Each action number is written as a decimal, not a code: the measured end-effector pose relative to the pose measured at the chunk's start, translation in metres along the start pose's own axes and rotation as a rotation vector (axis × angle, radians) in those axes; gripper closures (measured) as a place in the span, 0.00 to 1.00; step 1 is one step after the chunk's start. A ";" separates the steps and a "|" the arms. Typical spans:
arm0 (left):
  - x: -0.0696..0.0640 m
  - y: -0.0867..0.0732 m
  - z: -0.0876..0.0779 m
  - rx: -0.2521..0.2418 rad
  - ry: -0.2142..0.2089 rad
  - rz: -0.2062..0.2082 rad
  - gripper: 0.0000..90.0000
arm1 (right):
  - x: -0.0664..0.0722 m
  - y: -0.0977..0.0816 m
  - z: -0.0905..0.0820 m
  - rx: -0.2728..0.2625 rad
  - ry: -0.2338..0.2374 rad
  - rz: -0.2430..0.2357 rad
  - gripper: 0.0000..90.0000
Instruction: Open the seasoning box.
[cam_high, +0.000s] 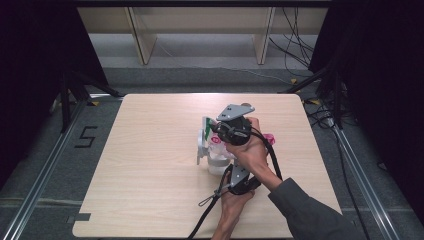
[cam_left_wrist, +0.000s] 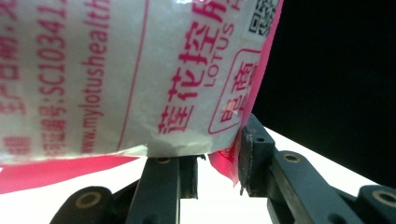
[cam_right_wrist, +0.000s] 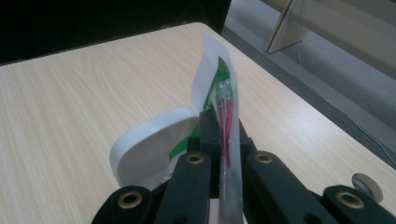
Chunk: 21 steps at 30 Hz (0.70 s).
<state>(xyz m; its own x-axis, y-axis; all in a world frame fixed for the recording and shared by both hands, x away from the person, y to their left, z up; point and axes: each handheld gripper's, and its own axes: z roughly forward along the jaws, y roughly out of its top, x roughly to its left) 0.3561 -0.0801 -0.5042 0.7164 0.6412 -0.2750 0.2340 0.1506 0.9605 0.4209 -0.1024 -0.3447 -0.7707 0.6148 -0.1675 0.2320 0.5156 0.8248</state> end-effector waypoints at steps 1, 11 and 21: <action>0.006 0.001 -0.005 0.071 0.013 0.081 0.79 | -0.001 0.000 0.000 0.012 0.012 0.005 1.00; 0.005 0.002 -0.005 0.067 0.014 0.079 0.79 | 0.000 0.000 -0.001 -0.008 -0.003 0.000 1.00; -0.002 0.001 -0.001 -0.006 -0.007 -0.015 0.79 | 0.001 0.001 0.000 0.000 -0.004 -0.003 1.00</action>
<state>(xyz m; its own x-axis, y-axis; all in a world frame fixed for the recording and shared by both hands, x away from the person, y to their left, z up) 0.3548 -0.0805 -0.5029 0.7174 0.6334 -0.2901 0.2414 0.1646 0.9564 0.4201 -0.1012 -0.3444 -0.7693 0.6152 -0.1723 0.2296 0.5179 0.8241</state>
